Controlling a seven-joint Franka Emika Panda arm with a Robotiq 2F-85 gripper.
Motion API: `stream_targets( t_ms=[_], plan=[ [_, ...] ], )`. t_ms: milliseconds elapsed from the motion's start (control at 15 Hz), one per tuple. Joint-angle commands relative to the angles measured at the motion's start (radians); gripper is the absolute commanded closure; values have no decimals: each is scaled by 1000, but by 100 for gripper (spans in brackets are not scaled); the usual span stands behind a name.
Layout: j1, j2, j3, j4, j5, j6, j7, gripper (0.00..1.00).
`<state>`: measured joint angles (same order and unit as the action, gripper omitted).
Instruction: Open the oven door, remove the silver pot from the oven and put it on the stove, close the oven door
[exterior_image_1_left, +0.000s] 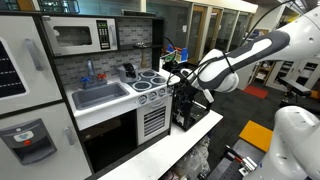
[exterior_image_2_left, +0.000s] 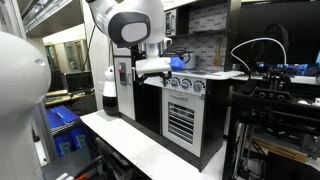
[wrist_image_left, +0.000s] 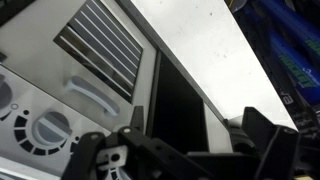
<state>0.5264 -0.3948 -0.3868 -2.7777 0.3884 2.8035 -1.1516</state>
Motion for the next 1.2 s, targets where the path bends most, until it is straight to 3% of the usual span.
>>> stream_targets(
  t_ms=[0,267,667,1133],
  plan=[
    [145,95,-84,29,89,63,-156,0],
    [258,146,-152,39,124,132,-293,0],
    [392,205,-254,25,116,354,-473,0],
    [589,222,-419,0,71,535,-508,0]
  ],
)
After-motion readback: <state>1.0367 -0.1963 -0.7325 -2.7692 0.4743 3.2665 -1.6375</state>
